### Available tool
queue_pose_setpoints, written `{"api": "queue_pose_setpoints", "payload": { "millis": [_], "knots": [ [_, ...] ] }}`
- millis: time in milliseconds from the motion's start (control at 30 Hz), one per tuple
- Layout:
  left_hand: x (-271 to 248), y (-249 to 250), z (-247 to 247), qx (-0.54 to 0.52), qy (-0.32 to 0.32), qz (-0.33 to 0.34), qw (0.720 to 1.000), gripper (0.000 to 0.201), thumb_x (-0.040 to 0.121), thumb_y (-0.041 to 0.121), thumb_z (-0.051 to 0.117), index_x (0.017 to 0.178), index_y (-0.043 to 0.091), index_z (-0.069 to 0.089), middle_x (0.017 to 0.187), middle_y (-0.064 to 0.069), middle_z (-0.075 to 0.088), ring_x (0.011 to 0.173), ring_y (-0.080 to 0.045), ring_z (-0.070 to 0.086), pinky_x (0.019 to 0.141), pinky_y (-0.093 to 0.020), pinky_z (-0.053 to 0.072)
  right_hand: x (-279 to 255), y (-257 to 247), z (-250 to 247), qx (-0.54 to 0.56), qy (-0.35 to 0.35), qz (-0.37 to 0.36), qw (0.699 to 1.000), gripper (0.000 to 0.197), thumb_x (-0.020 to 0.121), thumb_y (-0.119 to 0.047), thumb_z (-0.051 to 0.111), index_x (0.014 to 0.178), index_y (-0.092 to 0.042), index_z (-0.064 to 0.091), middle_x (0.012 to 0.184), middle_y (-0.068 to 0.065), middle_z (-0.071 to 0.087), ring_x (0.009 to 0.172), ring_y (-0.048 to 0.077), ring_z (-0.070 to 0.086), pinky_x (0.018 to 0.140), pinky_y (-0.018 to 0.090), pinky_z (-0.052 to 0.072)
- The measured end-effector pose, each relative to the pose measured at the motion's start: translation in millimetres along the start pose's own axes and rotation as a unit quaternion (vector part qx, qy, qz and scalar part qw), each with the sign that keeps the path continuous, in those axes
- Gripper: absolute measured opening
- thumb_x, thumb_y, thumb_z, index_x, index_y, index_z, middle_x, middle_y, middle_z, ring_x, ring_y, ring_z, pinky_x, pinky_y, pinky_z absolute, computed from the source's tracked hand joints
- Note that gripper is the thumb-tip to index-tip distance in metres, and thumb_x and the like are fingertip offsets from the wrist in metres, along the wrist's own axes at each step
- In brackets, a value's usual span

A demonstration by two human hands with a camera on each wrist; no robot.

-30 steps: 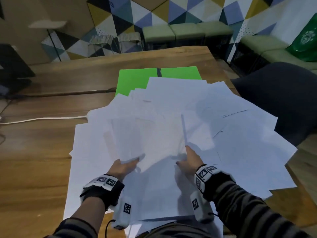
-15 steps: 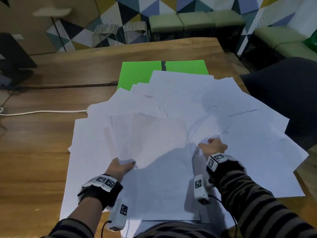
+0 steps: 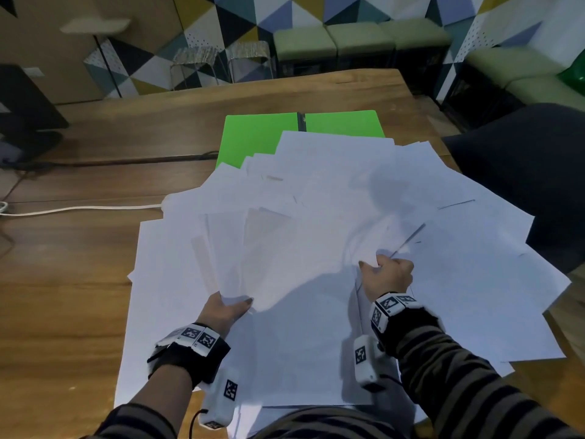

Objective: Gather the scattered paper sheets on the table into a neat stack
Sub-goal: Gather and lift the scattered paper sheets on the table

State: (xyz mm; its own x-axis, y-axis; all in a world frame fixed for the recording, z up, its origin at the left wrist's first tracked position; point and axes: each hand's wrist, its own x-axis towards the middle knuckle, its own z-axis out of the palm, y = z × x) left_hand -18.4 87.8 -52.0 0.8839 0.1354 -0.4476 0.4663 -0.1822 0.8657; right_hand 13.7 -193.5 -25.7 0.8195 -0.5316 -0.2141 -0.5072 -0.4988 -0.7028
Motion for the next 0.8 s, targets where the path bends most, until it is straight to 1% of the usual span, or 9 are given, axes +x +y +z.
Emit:
{"api": "queue_pose_setpoints", "payload": {
  "millis": [100, 200, 267, 300, 367, 467, 567, 700, 800],
  "knots": [
    [-2.2, 2.5, 0.1, -0.008, -0.01, -0.003, 1.0, 0.009, 0.074, 0.011, 0.076, 0.071, 0.012, 0.068, 0.059, 0.007, 0.069, 0.072, -0.02, 0.064, 0.072, -0.028, 0.049, -3.9, -4.3, -3.7, 0.003, 0.033, -0.035, 0.999, 0.025, 0.086, -0.019, 0.064, 0.101, 0.001, 0.066, 0.133, 0.019, 0.033, 0.117, 0.036, 0.034, 0.081, 0.031, 0.039],
    [-2.0, 3.4, -1.3, -0.025, -0.014, -0.017, 0.999, 0.012, 0.058, 0.023, 0.071, 0.065, 0.012, 0.069, 0.059, 0.003, 0.069, 0.075, -0.024, 0.064, 0.078, -0.034, 0.048, -6.9, -13.4, -9.8, 0.02, 0.058, -0.065, 0.996, 0.025, 0.088, -0.021, 0.061, 0.104, -0.003, 0.065, 0.133, 0.014, 0.036, 0.112, 0.033, 0.043, 0.076, 0.03, 0.039],
    [-1.2, 2.6, -2.6, -0.034, -0.01, -0.028, 0.999, 0.008, 0.057, 0.023, 0.07, 0.055, 0.015, 0.07, 0.06, -0.001, 0.069, 0.075, -0.026, 0.064, 0.079, -0.037, 0.049, -4.2, -19.5, -15.9, 0.035, 0.035, -0.076, 0.996, 0.02, 0.091, -0.024, 0.056, 0.101, -0.008, 0.063, 0.116, 0.012, 0.048, 0.097, 0.032, 0.053, 0.076, 0.032, 0.041],
    [-1.6, 3.1, -2.7, -0.035, -0.01, -0.033, 0.999, 0.011, 0.057, 0.023, 0.071, 0.05, 0.015, 0.07, 0.06, -0.003, 0.068, 0.074, -0.026, 0.063, 0.079, -0.038, 0.049, -4.1, -22.9, -20.6, 0.022, 0.019, -0.083, 0.996, 0.015, 0.092, -0.025, 0.053, 0.091, -0.012, 0.061, 0.098, 0.01, 0.054, 0.088, 0.032, 0.053, 0.073, 0.031, 0.041],
    [-3.3, 5.8, -2.6, -0.039, -0.013, -0.036, 0.999, 0.012, 0.057, 0.023, 0.071, 0.049, 0.013, 0.071, 0.064, -0.009, 0.067, 0.074, -0.026, 0.062, 0.077, -0.037, 0.048, -1.9, -28.1, -31.0, -0.004, 0.016, -0.098, 0.995, 0.02, 0.095, -0.026, 0.047, 0.079, -0.014, 0.051, 0.074, 0.013, 0.054, 0.077, 0.033, 0.051, 0.065, 0.031, 0.037],
    [-5.1, 7.4, -2.7, -0.035, -0.012, -0.037, 0.999, 0.012, 0.065, 0.016, 0.076, 0.061, 0.008, 0.069, 0.065, -0.01, 0.068, 0.072, -0.026, 0.062, 0.077, -0.035, 0.047, 1.9, -34.9, -45.5, 0.009, 0.046, -0.142, 0.989, 0.017, 0.095, -0.021, 0.045, 0.081, -0.012, 0.048, 0.076, 0.021, 0.056, 0.079, 0.037, 0.054, 0.065, 0.035, 0.037],
    [-5.1, 8.1, -2.4, -0.031, -0.011, -0.045, 0.998, 0.015, 0.064, 0.014, 0.077, 0.051, 0.012, 0.069, 0.052, 0.0, 0.066, 0.066, -0.024, 0.06, 0.075, -0.035, 0.046, 3.6, -40.3, -59.9, 0.02, 0.083, -0.191, 0.978, 0.017, 0.092, -0.01, 0.047, 0.076, -0.01, 0.047, 0.061, 0.01, 0.048, 0.067, 0.034, 0.05, 0.061, 0.035, 0.037],
    [-6.7, 14.0, -2.2, -0.034, 0.008, -0.042, 0.999, 0.017, 0.068, 0.005, 0.078, 0.066, 0.007, 0.062, 0.062, -0.007, 0.064, 0.071, -0.027, 0.06, 0.071, -0.031, 0.047, 2.3, -48.9, -84.3, 0.052, 0.149, -0.211, 0.965, 0.016, 0.092, -0.01, 0.047, 0.088, 0.002, 0.057, 0.08, 0.027, 0.061, 0.073, 0.037, 0.054, 0.065, 0.03, 0.033],
    [-8.0, 16.6, -3.4, -0.019, 0.023, -0.036, 0.999, 0.021, 0.079, -0.001, 0.07, 0.063, 0.006, 0.058, 0.049, 0.001, 0.062, 0.064, -0.022, 0.057, 0.065, -0.029, 0.045, 2.2, -61.0, -102.4, 0.072, 0.178, -0.202, 0.96, 0.015, 0.093, -0.008, 0.046, 0.091, 0.003, 0.056, 0.083, 0.027, 0.06, 0.076, 0.037, 0.053, 0.066, 0.026, 0.029]
  ]
}}
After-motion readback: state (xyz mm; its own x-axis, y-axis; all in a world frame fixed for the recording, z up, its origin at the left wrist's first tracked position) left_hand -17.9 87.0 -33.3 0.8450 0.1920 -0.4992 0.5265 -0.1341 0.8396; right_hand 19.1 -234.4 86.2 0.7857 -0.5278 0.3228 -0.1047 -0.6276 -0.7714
